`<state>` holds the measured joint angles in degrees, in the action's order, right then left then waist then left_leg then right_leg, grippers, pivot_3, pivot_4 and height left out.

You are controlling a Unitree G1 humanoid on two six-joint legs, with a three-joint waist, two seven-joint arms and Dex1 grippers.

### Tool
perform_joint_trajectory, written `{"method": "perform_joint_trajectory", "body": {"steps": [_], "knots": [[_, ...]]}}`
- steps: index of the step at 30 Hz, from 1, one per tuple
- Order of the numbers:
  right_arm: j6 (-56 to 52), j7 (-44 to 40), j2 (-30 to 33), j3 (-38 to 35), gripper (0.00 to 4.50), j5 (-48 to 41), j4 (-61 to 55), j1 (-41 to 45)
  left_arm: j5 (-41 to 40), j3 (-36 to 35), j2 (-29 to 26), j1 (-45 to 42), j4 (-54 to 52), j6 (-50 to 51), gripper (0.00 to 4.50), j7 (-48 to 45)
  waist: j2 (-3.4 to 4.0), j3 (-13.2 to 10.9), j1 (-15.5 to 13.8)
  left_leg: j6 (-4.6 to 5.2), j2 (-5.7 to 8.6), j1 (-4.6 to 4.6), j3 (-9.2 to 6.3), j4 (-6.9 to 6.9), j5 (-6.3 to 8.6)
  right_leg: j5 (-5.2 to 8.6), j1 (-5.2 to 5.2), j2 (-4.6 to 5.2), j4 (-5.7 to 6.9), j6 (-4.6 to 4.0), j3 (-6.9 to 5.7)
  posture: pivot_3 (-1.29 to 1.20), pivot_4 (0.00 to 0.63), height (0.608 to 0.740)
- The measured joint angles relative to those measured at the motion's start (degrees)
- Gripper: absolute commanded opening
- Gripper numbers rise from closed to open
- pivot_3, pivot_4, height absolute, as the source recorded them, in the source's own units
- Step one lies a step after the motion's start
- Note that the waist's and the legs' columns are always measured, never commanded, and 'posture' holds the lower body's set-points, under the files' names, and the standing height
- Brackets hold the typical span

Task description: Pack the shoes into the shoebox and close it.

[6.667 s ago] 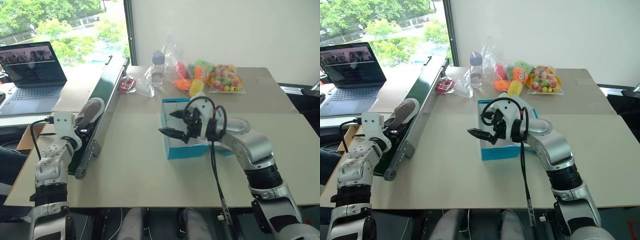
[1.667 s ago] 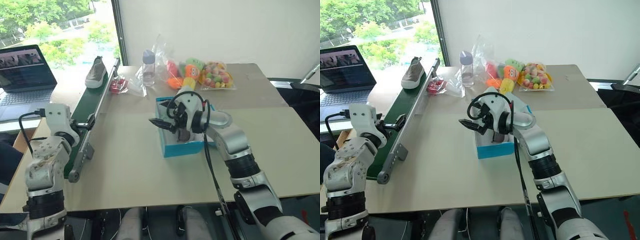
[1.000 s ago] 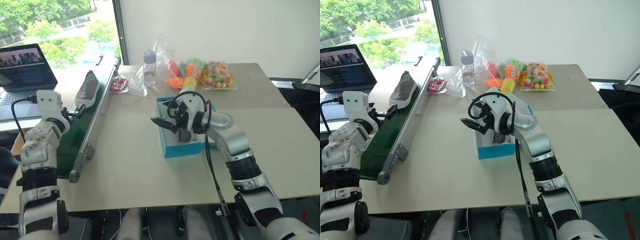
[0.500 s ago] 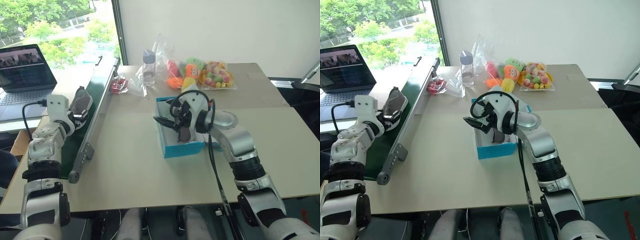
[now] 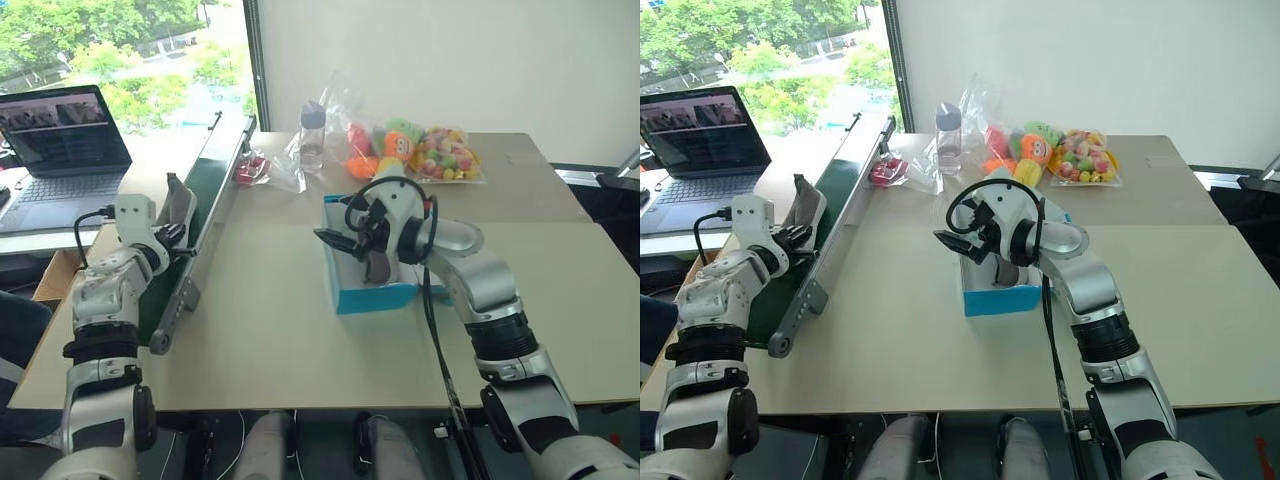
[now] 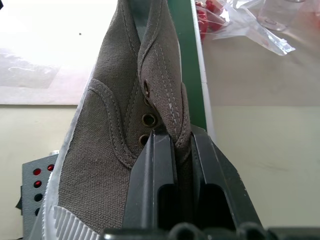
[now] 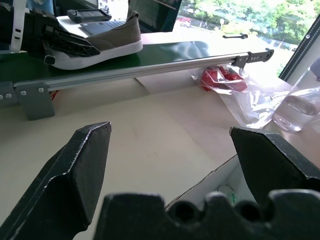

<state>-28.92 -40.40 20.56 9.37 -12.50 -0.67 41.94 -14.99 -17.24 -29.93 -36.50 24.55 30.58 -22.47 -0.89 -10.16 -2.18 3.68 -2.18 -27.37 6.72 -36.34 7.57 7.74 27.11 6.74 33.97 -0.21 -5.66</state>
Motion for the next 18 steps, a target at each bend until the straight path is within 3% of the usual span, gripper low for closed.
{"method": "perform_joint_trajectory", "body": {"steps": [6, 11, 18], "knots": [[-1.70, 0.93, -0.91, -1.20, 4.50, -0.83, -0.21, 0.00, -3.36, 2.35, 3.11, -2.57, -10.17, 1.96, 0.03, -1.07, -0.06, 0.00, 0.27, 0.00, 0.01, -0.03, 0.07, -0.04, 0.00, -0.01, 0.01, -0.01, -0.02, 0.04, 0.02, 0.00, 0.150, 0.740], [-12.48, 8.78, -9.41, -13.51, 4.50, -12.87, 0.18, 4.14, -5.12, 6.21, 9.01, -3.94, -19.78, 4.85, 0.03, 0.29, -0.06, 0.00, 1.49, 0.01, 0.01, -0.03, 0.09, -0.05, -0.02, -0.15, -0.05, -0.14, 0.05, 0.30, 0.04, 0.00, 0.150, 0.740], [-21.03, 20.24, -13.18, -26.79, 4.50, -22.87, 4.17, 9.06, -7.56, 12.76, 17.81, -4.10, -27.24, 8.43, 0.03, 1.41, -0.06, 0.00, 1.63, 0.02, -0.18, 0.01, 0.07, -0.29, -0.02, -0.18, -0.17, -0.29, 0.08, 0.31, 0.02, 0.00, 0.150, 0.740]]}}
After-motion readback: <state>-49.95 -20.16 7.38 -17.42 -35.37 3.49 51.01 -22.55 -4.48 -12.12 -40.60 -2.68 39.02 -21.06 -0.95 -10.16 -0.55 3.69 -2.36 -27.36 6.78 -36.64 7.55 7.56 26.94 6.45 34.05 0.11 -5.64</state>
